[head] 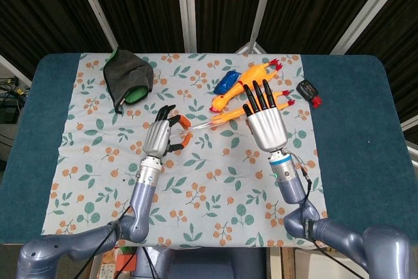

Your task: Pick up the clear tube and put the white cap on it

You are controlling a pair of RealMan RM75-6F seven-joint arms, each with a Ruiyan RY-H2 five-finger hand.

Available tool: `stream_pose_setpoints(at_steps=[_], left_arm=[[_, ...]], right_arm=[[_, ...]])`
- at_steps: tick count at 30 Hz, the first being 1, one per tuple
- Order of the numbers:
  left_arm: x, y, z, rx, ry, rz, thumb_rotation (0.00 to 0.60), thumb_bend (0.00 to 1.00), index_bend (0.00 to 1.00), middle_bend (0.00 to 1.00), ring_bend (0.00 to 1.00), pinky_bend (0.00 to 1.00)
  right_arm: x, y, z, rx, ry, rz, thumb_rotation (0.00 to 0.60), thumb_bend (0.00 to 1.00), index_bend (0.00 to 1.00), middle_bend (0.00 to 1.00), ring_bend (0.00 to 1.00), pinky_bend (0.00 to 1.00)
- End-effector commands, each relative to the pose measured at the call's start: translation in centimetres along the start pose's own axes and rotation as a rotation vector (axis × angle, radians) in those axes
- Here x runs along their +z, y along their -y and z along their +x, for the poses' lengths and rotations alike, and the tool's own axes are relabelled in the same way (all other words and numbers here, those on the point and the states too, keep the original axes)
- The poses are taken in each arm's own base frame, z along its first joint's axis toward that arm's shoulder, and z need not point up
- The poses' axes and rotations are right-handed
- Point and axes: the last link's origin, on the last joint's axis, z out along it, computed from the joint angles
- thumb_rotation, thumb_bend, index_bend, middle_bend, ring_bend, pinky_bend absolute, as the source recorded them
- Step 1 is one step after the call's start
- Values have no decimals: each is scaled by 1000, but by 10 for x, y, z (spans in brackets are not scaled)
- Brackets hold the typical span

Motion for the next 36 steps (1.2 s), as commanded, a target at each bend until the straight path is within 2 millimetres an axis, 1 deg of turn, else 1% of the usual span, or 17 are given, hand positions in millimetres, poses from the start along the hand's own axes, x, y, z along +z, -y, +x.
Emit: stream_pose_setpoints(at_steps=[1,8,17,23,29,36], left_arm=[[-2,-1,-1,-4,0,12,600,663,599,636,106,0],[-2,-6,-4,-15,0,34,600,662,599,636,106,0],[-4,-14,-9,-54,-5,73,600,662,598,636,106,0],[-5,-16,-9,-72,-3,96,600,662,598,636,106,0],[-6,-17,-8,-79,2,112,600,662,598,636,106,0],[-8,-13,-8,-77,15,139,600,663,598,636,106,0]], right_arm=[[3,0,2,13,-8,-19,600,382,602,177,54,0],[8,6,3,45,-14,-39,600,384,602,176,54,0],[2,11,0,55,-5,-34,600,384,602,177,54,0],[-1,15,-2,51,3,-21,600,383,602,177,54,0],[2,20,-5,44,11,-17,600,384,602,177,54,0],[6,26,-9,35,5,-2,600,386,602,177,54,0]])
